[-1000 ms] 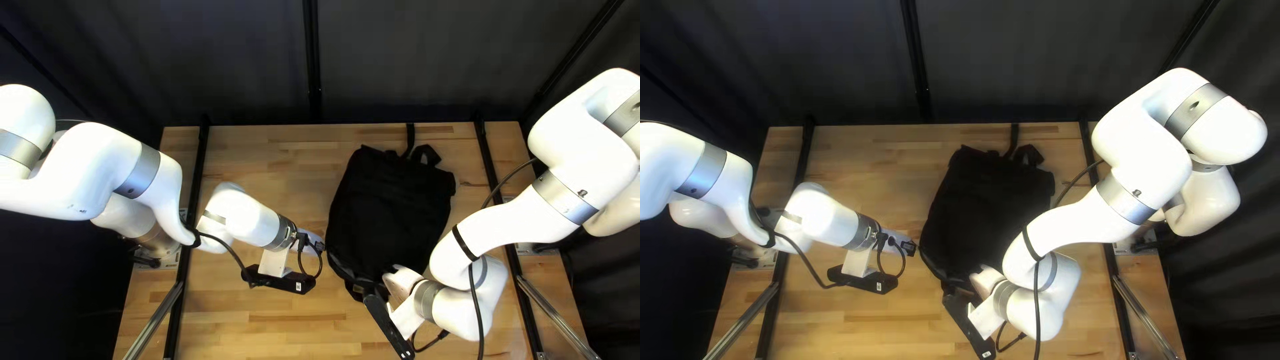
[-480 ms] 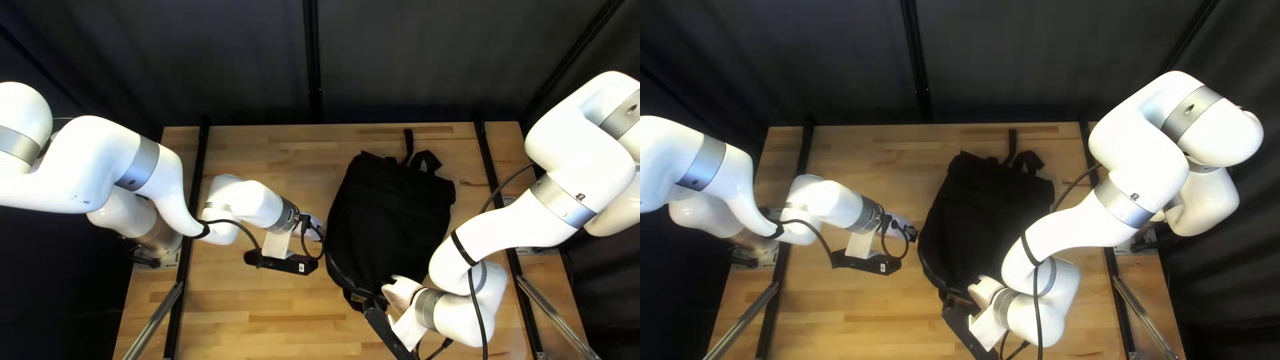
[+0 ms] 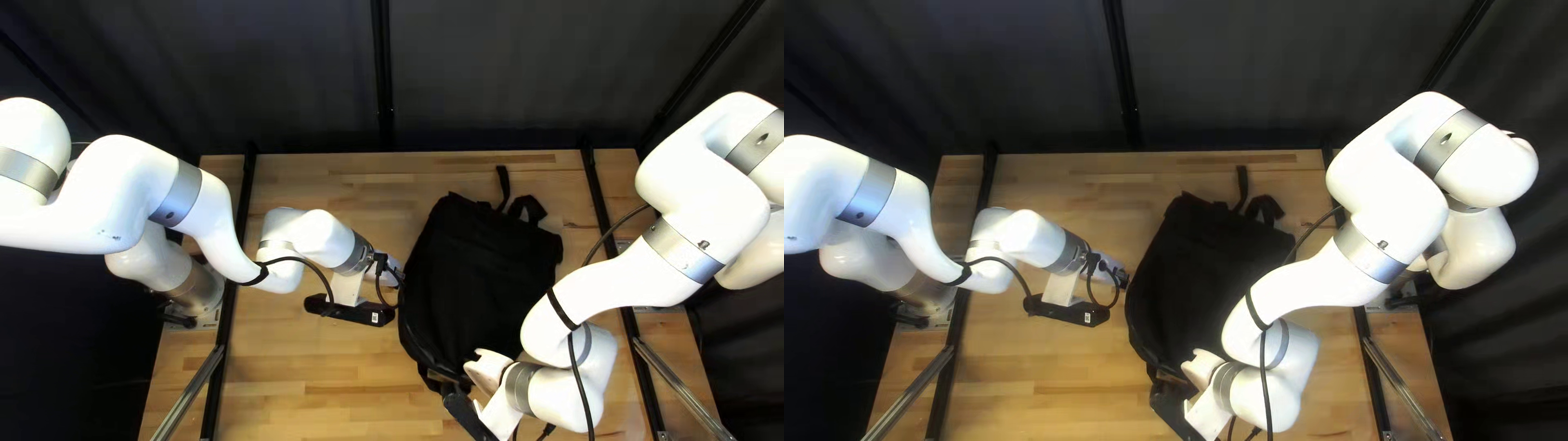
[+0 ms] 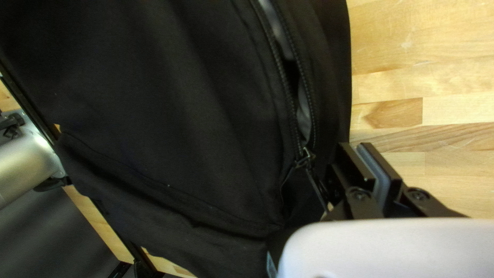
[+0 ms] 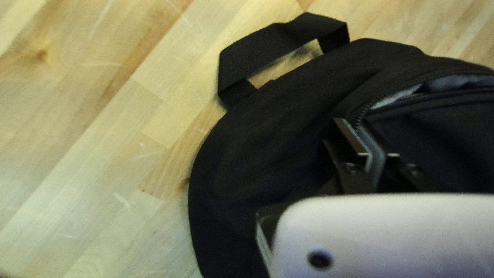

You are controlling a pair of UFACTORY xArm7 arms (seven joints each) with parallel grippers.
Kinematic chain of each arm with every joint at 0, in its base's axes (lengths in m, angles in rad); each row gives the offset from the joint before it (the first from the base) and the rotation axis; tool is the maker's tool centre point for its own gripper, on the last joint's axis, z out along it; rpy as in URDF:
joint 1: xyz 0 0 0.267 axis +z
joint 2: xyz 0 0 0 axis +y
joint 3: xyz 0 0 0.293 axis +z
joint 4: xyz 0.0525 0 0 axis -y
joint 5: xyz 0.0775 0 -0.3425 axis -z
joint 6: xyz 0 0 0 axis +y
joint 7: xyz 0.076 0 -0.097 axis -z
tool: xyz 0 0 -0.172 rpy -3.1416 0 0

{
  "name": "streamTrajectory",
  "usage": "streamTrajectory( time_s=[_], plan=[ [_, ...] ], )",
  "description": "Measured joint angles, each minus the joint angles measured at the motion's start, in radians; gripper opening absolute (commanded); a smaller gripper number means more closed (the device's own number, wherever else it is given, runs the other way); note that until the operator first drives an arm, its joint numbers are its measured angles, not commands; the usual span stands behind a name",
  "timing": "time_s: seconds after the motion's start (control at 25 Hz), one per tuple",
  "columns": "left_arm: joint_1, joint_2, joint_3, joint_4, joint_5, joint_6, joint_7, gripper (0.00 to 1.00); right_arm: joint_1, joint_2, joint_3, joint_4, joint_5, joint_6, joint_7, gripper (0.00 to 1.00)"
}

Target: Remove a lunch box from a kids backpack

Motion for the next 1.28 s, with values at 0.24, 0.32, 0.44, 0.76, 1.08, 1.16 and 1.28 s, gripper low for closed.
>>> streamTrajectory(
  time_s=[0.24, 0.32, 0.44, 0.76, 1.08, 1.16, 1.28],
  plan=[
    [-0.005, 0.000, 0.014, 0.011, -0.029, 0.022, 0.040, 0.00, -0.003, 0.008, 0.011, 0.025, 0.022, 0.003, -0.051, 0.00],
    [-0.007, 0.000, 0.017, 0.012, -0.037, 0.026, 0.049, 0.00, -0.003, 0.007, 0.015, 0.028, 0.028, 0.004, -0.062, 0.00],
    [-0.008, 0.002, 0.022, 0.015, -0.047, 0.030, 0.061, 0.00, -0.001, 0.006, 0.020, 0.032, 0.036, 0.007, -0.074, 0.00],
    [0.009, 0.044, 0.052, 0.060, -0.072, 0.040, 0.119, 0.00, 0.000, 0.015, 0.024, 0.040, 0.038, 0.001, -0.088, 0.00],
    [0.019, 0.067, 0.064, 0.082, -0.080, 0.045, 0.132, 0.00, -0.005, 0.011, 0.024, 0.031, 0.035, -0.012, -0.093, 0.00],
    [0.019, 0.062, 0.063, 0.083, -0.082, 0.050, 0.128, 0.00, -0.005, 0.011, 0.023, 0.029, 0.033, -0.014, -0.093, 0.00],
    [0.017, 0.051, 0.059, 0.080, -0.077, 0.057, 0.111, 0.00, -0.006, 0.011, 0.022, 0.029, 0.033, -0.015, -0.093, 0.00]
  ],
)
